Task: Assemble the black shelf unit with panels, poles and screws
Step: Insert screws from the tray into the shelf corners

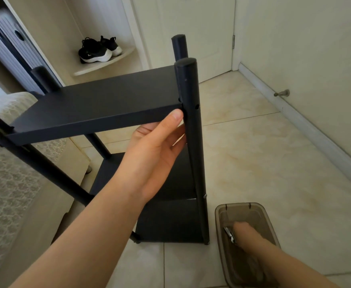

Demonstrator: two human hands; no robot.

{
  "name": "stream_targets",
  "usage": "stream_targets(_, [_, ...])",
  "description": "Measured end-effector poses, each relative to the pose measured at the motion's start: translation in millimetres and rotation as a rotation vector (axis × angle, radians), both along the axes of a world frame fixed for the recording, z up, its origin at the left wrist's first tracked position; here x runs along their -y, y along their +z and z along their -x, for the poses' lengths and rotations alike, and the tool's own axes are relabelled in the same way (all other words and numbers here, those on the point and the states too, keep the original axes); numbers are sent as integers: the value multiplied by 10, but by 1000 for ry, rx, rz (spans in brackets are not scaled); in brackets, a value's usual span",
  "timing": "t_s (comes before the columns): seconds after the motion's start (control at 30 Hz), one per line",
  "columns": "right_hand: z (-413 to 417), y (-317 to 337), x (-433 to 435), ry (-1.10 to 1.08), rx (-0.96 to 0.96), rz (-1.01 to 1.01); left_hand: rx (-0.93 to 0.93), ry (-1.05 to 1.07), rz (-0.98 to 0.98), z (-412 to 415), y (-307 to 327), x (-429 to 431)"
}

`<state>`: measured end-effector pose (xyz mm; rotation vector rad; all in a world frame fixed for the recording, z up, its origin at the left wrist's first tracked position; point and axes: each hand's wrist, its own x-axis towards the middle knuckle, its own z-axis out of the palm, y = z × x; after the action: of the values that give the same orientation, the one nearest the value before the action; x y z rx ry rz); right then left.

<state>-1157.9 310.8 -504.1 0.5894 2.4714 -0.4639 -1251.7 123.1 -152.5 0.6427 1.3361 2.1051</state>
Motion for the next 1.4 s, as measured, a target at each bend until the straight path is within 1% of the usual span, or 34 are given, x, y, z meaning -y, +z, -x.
stream_targets(0.1, [153,380,43,-9,-35,40,20,5,-4,9,2,-11])
stream_targets(0.2, [273,874,47,3,-181,79,39,12,-8,25,-1,-14])
stream_targets(0.27, [308,1238,47,52,-251,93,45,23,1,33,-9,-19])
stream_targets(0.37, [311,1855,46,120,-271,80,65,44,4,14,9,-2])
stream_targets(0.47, [244,2443,32,114,-328,176,80,69,15,-21,41,-3])
stream_targets(0.57, [100,2967,98,100,-455,216,72,89,31,-44,68,2])
stream_targets(0.63, [15,3229,161,76,-588,231,56,95,46,-49,76,3])
stream_targets(0.67, [-19,3331,192,37,-665,276,52,98,53,-53,79,4])
stream_targets(0.8, [-130,3649,323,-169,-918,536,37,120,74,-66,78,10])
stream_targets(0.9, [-157,3845,425,-181,-1037,613,34,149,83,-58,67,9])
stream_targets(1.03, [-171,4010,485,-198,-1194,621,49,144,39,-46,83,-7])
stream_targets(1.17, [-200,4075,458,-217,-1286,632,43,113,-17,-30,84,-12])
stream_targets(1.27, [-218,4078,436,-212,-1320,608,53,97,-34,-5,71,-3])
stream_targets(1.4, [-237,4028,412,-209,-1311,538,76,75,-26,6,74,7])
